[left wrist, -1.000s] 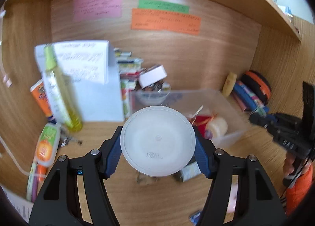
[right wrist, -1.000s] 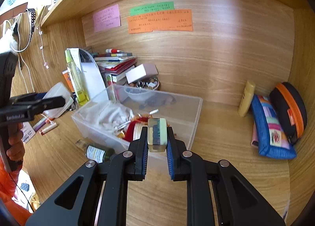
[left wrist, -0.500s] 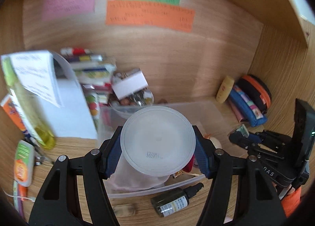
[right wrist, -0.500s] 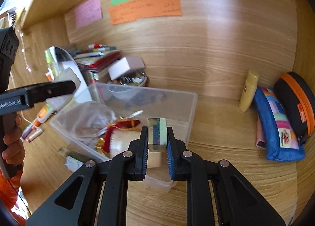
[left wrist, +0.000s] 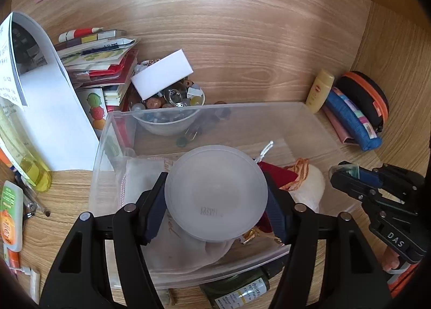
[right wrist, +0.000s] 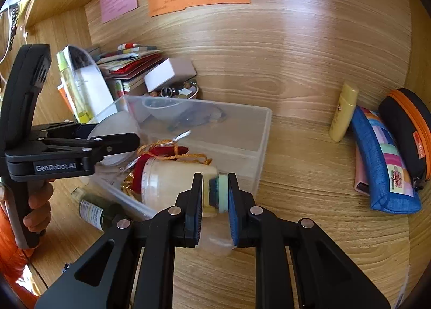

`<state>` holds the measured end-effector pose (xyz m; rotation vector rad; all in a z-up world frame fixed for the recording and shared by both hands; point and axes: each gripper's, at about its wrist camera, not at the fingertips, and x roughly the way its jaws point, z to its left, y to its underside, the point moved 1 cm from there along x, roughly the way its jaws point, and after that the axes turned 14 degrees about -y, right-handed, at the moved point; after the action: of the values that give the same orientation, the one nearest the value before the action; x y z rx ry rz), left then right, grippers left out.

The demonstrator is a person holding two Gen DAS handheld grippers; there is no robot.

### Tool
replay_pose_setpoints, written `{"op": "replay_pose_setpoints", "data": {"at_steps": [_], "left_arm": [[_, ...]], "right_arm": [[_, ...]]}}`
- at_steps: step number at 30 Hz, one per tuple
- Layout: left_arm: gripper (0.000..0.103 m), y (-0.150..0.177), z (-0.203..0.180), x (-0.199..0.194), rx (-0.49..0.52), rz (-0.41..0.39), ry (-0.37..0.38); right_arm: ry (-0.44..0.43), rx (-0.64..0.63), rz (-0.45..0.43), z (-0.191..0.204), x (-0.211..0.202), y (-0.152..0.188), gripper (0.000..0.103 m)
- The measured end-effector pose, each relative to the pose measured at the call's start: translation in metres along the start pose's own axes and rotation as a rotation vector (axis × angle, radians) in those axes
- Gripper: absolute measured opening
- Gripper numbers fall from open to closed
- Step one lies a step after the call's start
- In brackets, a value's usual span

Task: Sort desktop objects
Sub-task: 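Carry the white lid and green block over the clear box and release both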

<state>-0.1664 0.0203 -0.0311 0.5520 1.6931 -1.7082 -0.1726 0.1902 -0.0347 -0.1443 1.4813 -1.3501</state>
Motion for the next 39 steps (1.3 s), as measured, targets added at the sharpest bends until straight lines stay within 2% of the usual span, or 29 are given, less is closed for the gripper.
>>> {"op": "replay_pose_setpoints", "data": {"at_steps": [8, 11, 13, 15, 18, 23, 27, 32, 34, 36, 39], "left_arm": [[0.065, 0.003, -0.008, 0.001, 0.034, -0.009, -0.040], [0.066, 0.003, -0.008, 0.000, 0.039, -0.009, -0.033], [0.068, 0.003, -0.008, -0.001, 0.038, -0.009, -0.025], [0.069, 0.003, -0.007, -0.003, 0.035, -0.016, -0.016], [0.075, 0.003, -0.007, -0.009, 0.035, -0.048, -0.045], [0.075, 0.001, -0.001, -0.015, 0.022, -0.080, -0.066], [0.076, -0.001, 0.005, -0.016, 0.000, -0.079, -0.072], [0.077, 0.001, 0.014, -0.025, -0.020, -0.082, -0.096], [0.080, 0.004, 0.018, -0.032, -0.025, -0.091, -0.103], [0.088, 0.009, 0.023, -0.042, -0.028, -0.108, -0.114], [0.089, 0.017, 0.028, -0.054, -0.014, -0.125, -0.142]], "right_arm": [[-0.005, -0.012, 0.004, 0.004, -0.001, 0.002, 0.015], [-0.009, -0.017, 0.000, 0.006, -0.002, 0.002, 0.016], [-0.012, -0.015, 0.002, 0.007, -0.001, 0.002, 0.021], [-0.007, -0.014, -0.004, 0.007, -0.001, 0.003, 0.035], [-0.014, -0.017, -0.022, 0.010, -0.004, 0.002, 0.045], [-0.006, -0.030, -0.038, 0.013, -0.007, 0.003, 0.054], [-0.001, -0.038, -0.057, 0.014, -0.010, 0.003, 0.069], [-0.007, -0.031, -0.064, 0.013, -0.011, 0.003, 0.073], [-0.023, -0.022, -0.054, 0.012, -0.010, 0.002, 0.073], [-0.037, -0.015, -0.051, 0.013, -0.010, 0.002, 0.073], [-0.040, -0.014, -0.052, 0.014, -0.012, 0.001, 0.073]]}}
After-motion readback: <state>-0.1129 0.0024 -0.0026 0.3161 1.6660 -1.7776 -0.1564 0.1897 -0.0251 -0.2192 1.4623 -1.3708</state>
